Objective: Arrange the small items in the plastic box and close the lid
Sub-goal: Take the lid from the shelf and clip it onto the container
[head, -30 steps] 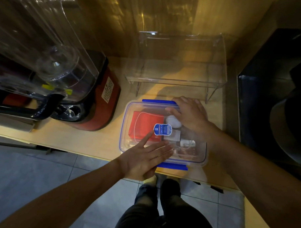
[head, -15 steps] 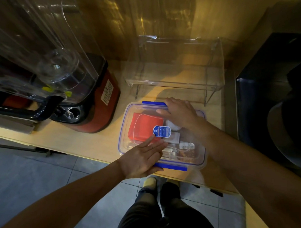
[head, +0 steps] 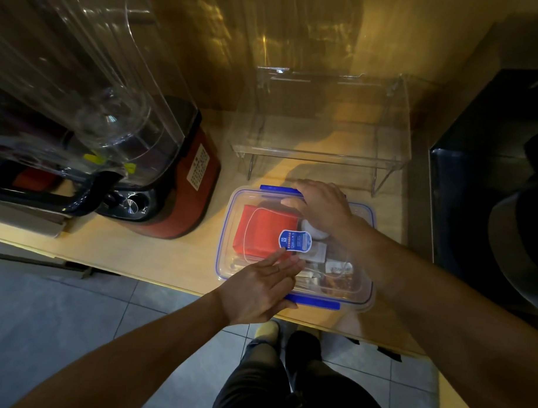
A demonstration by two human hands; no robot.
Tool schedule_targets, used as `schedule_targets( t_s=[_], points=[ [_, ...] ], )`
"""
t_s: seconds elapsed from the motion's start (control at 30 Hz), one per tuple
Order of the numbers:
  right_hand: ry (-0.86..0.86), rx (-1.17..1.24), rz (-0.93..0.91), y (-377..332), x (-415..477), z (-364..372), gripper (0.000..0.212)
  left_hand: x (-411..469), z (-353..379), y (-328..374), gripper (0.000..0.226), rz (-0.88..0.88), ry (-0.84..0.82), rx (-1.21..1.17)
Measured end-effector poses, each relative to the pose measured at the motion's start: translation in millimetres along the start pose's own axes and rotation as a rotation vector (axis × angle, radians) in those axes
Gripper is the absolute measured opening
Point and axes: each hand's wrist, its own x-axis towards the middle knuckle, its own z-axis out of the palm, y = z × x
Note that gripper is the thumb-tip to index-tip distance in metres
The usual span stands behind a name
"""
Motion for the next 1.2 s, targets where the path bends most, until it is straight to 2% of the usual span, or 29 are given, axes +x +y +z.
schedule_targets(
  t_s=[0.2, 0.37, 0.53, 0.6, 0.67, 0.73, 0.77, 0.83, 0.9, 0.97, 1.03, 1.2],
  points=[
    [0.036, -0.018, -0.017, -2, 0, 3, 0.034, -1, 2, 3, 0.032, -0.032, 0.001, -0.048],
    [0.000, -0.047, -0.018, 0, -1, 2, 0.038, 0, 1, 2, 0.030, -0.099, 0.006, -0.088],
    [-0.033, -0.136, 0.034, 12, -17, -1, 0.049, 2, -11, -5, 0.043, -0.349, -0.120, -0.397],
    [0.010, -0.151, 0.072, 24, -31, -4, 0.049, -1, -13, -14, 0.058, -0.472, -0.146, -0.289],
    [0.064, -0.131, 0.166, 37, -49, -6, 0.048, -7, -14, -21, 0.064, -0.743, -0.106, -0.155],
    [0.094, -0.005, 0.326, 45, -68, -8, 0.051, -14, -13, -22, 0.066, -1.109, -0.037, -0.249],
    [0.105, 0.099, 0.410, 47, -76, -7, 0.054, -15, -12, -22, 0.070, -1.251, 0.025, -0.419],
    [0.154, 0.340, 0.556, 48, -92, -2, 0.056, -13, -11, -24, 0.074, -1.444, 0.212, -0.854],
    [0.212, 0.588, 0.687, 43, -104, 2, 0.048, -11, -13, -31, 0.060, -1.607, 0.287, -1.092],
    [0.232, 0.783, 0.785, 35, -111, 2, 0.033, -9, -20, -40, 0.037, -1.657, 0.245, -1.101],
    [0.237, 0.825, 0.830, 30, -112, -2, 0.026, -10, -28, -49, 0.022, -1.638, 0.205, -1.056],
    [0.268, 0.843, 0.898, 13, -116, -25, 0.015, -15, -54, -60, 0.018, -1.569, 0.124, -1.040]
  ],
)
